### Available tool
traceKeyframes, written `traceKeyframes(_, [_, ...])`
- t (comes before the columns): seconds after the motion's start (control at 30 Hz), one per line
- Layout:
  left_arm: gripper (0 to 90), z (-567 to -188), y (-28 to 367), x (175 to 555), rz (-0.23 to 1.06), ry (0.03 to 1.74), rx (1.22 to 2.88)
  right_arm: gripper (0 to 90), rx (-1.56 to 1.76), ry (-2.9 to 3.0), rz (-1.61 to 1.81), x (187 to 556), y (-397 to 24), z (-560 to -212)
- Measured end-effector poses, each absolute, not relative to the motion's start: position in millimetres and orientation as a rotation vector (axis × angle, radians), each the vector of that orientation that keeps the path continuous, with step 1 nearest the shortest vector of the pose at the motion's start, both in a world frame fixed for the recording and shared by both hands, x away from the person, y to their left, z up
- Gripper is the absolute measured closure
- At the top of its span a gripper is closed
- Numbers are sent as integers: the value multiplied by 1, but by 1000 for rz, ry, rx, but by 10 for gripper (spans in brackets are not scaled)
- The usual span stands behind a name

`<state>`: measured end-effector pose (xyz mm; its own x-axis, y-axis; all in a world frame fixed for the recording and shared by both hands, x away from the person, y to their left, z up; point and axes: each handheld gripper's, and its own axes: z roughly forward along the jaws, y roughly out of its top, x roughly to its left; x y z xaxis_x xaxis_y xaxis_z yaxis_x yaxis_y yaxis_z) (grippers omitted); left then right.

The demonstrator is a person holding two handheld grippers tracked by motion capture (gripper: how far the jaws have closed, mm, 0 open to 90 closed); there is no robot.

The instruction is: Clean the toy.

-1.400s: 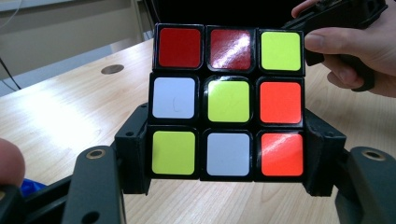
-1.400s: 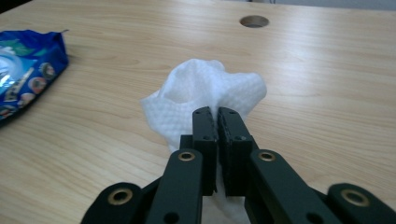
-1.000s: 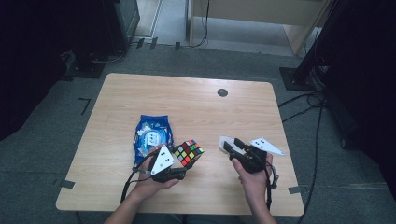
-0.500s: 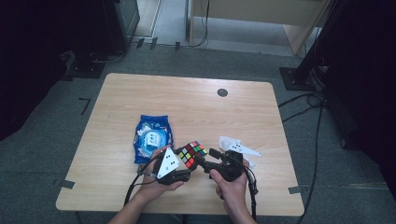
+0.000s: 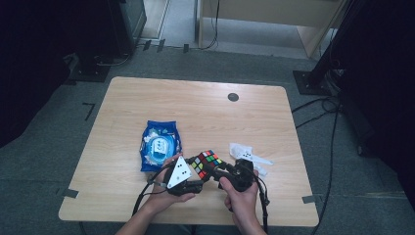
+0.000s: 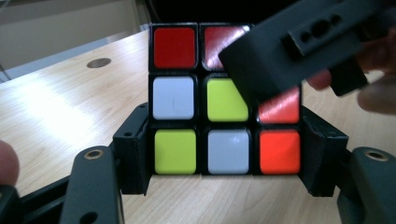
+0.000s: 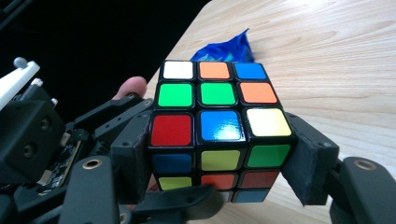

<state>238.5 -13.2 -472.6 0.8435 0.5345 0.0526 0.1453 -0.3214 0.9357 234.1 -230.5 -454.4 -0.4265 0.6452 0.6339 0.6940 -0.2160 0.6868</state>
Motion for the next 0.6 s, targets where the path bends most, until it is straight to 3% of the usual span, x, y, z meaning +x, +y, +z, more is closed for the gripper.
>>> traceKeyframes(0.27, [298, -479, -3, 247, 469, 493, 1932, 345, -1681, -1937, -1781, 240, -257, -438])
traceKeyframes(0.6, [317, -474, -1, 242, 522, 452, 1921, 345, -1592, -2002, -1706, 241, -248, -438])
